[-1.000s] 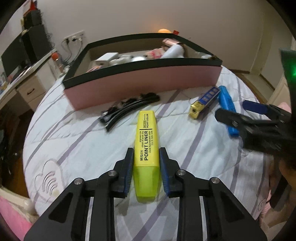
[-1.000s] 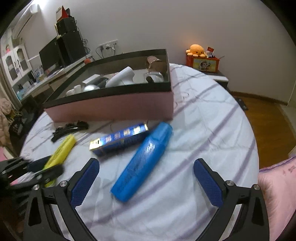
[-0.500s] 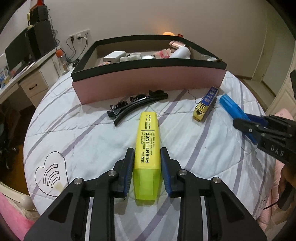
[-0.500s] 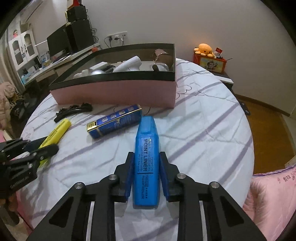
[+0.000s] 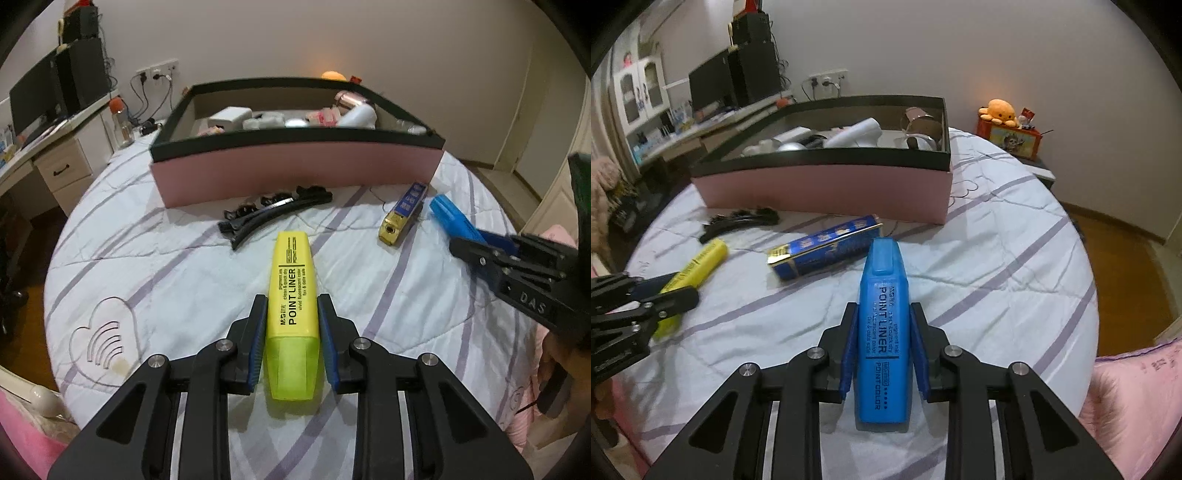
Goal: Organize rigid objects
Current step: 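Lift both highlighters and carry them over the pink box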
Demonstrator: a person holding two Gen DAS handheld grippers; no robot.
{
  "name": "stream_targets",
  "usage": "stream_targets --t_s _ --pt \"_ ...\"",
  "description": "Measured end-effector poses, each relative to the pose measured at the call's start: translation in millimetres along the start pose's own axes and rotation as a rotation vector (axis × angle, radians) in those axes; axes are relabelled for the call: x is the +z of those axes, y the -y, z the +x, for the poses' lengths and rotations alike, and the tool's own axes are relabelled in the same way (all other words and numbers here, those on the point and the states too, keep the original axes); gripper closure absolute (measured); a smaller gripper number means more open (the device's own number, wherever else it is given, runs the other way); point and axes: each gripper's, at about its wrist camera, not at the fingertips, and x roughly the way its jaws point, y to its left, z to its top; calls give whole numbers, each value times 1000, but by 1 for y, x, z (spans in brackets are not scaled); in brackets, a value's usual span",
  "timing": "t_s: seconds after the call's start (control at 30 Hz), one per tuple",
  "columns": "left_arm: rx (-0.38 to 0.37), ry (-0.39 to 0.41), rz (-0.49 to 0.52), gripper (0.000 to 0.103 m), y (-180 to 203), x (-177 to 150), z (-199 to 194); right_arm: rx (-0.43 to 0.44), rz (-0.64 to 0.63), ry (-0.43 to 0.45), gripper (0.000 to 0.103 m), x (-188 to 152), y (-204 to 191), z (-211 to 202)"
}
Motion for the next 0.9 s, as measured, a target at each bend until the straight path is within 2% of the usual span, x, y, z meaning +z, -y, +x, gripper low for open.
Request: stream_targets --t_s 0.07,0.17,0.27,0.33,0.43,0.57,0.77,0.83,0.9 --pt "-2 26 -6 76 -1 1 -11 37 14 15 76 -1 -1 -7" --pt "-48 38 -12 76 -3 4 -20 68 15 41 76 1 -7 -18" --pt "-45 29 -10 76 -5 2 -24 90 -3 53 76 3 -16 -25" --pt "-48 2 -1 76 -5 -3 -20 125 -6 28 76 3 -21 -24" --pt "-11 -58 24 76 -4 -17 -6 110 -31 3 76 -2 -32 -20" --pt "-21 -41 24 73 -5 -18 -4 110 -39 -17 76 -8 -38 -11" --pt "15 0 73 71 4 -17 1 98 -51 -36 76 -12 -45 0" --pt "11 0 61 77 2 -16 -1 89 -59 -36 76 -12 -46 1" --pt "-2 -1 38 77 -2 -14 -3 75 -75 -32 76 -12 -49 1"
